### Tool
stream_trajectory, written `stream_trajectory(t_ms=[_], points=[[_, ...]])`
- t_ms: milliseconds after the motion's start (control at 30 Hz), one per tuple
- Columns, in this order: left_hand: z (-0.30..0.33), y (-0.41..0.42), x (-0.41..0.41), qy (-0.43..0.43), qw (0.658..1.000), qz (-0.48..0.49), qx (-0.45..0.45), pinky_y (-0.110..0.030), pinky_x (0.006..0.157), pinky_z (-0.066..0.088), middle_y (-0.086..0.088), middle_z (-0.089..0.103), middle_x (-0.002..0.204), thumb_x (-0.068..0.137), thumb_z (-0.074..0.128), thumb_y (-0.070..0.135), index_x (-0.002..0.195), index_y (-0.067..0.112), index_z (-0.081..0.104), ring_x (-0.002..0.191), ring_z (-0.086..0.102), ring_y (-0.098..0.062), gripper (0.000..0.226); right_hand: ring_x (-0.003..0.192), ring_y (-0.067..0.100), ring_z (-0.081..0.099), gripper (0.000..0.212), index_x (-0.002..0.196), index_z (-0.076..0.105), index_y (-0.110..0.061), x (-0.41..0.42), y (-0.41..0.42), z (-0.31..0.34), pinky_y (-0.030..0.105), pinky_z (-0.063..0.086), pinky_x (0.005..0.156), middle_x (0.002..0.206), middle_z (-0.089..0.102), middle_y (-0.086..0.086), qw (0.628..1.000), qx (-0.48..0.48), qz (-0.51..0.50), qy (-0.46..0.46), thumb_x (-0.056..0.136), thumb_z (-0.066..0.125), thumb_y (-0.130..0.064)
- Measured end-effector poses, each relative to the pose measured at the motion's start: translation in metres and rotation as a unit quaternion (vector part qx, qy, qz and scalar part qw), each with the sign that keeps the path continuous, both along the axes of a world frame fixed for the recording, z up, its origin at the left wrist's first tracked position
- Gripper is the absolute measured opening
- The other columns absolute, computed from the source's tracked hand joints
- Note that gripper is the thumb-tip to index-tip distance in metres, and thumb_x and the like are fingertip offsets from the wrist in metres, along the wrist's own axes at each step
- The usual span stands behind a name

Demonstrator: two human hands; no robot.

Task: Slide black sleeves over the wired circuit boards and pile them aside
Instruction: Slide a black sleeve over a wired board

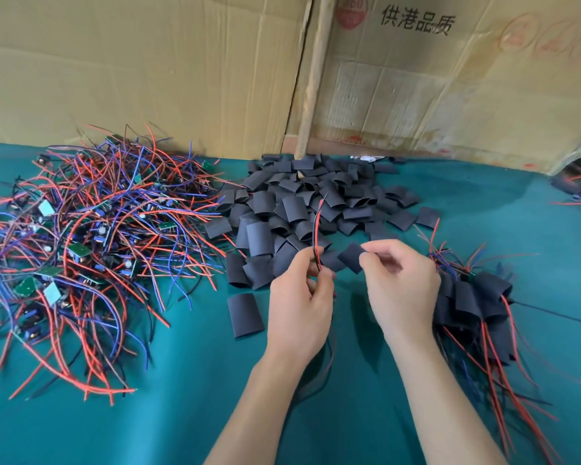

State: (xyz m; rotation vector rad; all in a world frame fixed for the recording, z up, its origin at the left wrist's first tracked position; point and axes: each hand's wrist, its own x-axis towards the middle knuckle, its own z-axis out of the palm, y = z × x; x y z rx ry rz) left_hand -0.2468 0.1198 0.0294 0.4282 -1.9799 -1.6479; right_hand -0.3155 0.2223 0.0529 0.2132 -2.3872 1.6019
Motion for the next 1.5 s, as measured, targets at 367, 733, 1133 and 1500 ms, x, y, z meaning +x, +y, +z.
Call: stream_trajectory(t_ms=[367,733,1133,1500], points=[[0.002,-0.003,0.003,0.011,0.998,-0.008,-0.055,-0.005,0.066,0.045,0.029,0.067,0.087,0.079,0.046,-0.011,0.104,0.04,0.057,0.082,0.061,-0.009,0.058,0.074,0.027,0.069,0.017,0.072,0.069,-0.023,0.018,-0.004,0.017,0.053,0.059,0.078,0.079,0.074,0.005,0.966,-0.031,0.233,-0.103,0.063,0.082,-0.03],[-0.005,-0.002,0.0,0.019,0.999,0.031,-0.036,-0.015,0.069,0.052,0.015,0.068,0.075,0.099,0.061,0.01,0.101,0.024,0.072,0.07,0.067,0.0,0.018,0.088,0.029,0.076,0.031,0.115,0.073,-0.018,-0.005,0.029,0.026,0.034,0.062,0.082,0.092,0.074,0.01,0.942,-0.307,0.109,-0.083,0.088,0.079,-0.004],[0.002,0.0,0.002,0.048,0.997,0.004,-0.058,-0.035,0.074,0.055,0.015,0.069,0.088,0.088,0.055,0.003,0.099,0.033,0.07,0.082,0.067,-0.013,0.035,0.087,0.016,0.07,0.025,0.106,0.074,-0.014,0.008,0.013,0.032,0.027,0.058,0.075,0.094,0.077,0.002,0.929,-0.329,0.156,-0.066,0.081,0.08,-0.011],[0.005,-0.006,0.001,0.055,0.996,-0.031,0.058,-0.016,0.052,0.035,0.01,0.055,0.058,0.105,0.055,0.028,0.072,0.033,0.066,0.052,0.047,-0.003,0.036,0.078,0.017,0.073,0.035,0.106,0.076,-0.021,0.011,0.008,0.026,0.024,0.058,0.073,0.09,0.079,0.007,0.934,-0.28,0.206,-0.087,0.076,0.084,-0.006]])
